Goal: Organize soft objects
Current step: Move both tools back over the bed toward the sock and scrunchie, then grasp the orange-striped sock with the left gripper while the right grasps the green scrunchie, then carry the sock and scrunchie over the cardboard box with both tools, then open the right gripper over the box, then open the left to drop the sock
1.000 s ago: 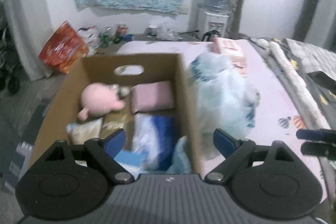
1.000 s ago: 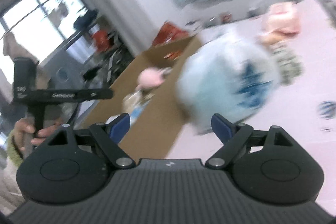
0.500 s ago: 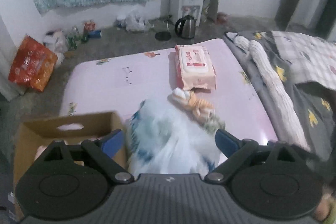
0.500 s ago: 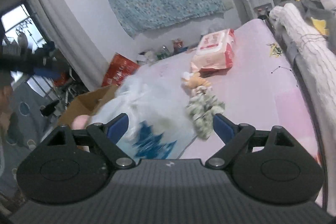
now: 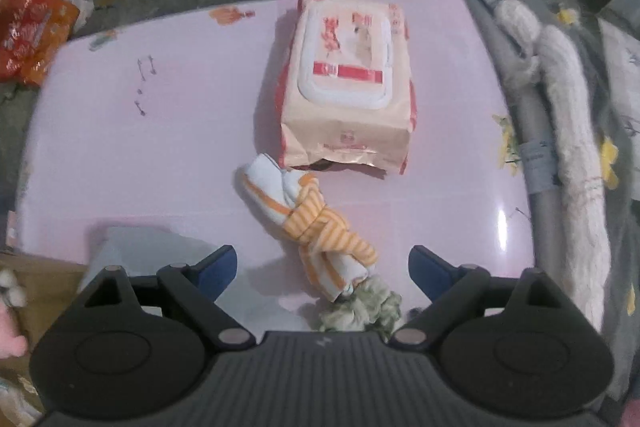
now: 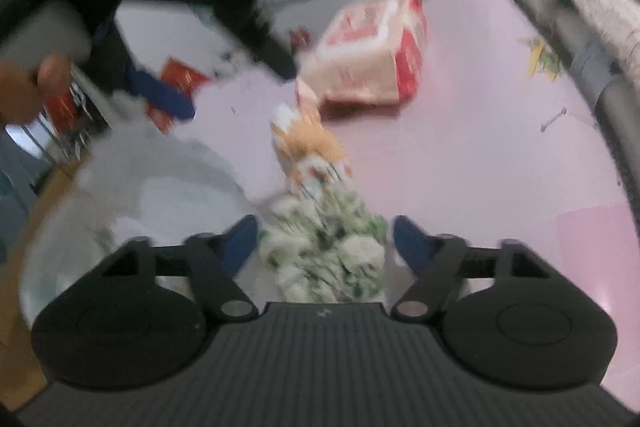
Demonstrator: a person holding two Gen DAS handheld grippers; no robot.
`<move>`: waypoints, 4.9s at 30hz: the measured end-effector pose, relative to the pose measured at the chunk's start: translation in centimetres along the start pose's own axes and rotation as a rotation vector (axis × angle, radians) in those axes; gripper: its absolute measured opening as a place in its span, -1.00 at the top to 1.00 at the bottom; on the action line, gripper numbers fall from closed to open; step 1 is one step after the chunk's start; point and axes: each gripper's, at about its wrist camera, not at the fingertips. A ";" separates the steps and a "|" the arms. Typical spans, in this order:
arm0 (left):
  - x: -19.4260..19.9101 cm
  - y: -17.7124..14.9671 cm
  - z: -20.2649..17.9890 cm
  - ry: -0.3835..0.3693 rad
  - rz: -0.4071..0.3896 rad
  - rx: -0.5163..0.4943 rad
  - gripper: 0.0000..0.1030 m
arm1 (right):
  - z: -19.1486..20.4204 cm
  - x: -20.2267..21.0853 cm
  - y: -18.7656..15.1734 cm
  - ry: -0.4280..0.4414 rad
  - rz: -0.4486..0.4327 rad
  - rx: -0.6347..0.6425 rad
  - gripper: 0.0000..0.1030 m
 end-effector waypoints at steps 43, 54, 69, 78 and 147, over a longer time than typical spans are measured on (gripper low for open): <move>10.4 -7.6 -3.2 -0.155 -0.205 -0.085 0.19 | -1.3 11.0 -6.7 -0.041 -0.109 -0.047 0.83; 21.7 -19.1 6.5 -0.125 -0.376 -0.030 0.19 | 0.9 5.8 -6.1 -0.129 -0.066 0.222 -0.93; 25.4 -31.4 26.6 -0.108 -0.489 0.317 0.19 | 0.7 7.4 -8.3 -0.279 0.003 0.264 0.70; 20.0 -34.7 32.6 -0.148 -0.483 0.373 0.19 | 7.7 15.3 -5.1 -0.114 -0.100 0.191 0.70; 7.9 -25.5 28.1 -0.195 -0.219 0.223 0.18 | 15.6 16.6 -14.0 0.447 0.110 0.032 -0.57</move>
Point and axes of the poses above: each gripper's, at about its wrist camera, not at the fingertips, and x roughly against the way its jaws point, z to its left, y to its top, and after that the axes turned 4 degrees about -x, right-handed
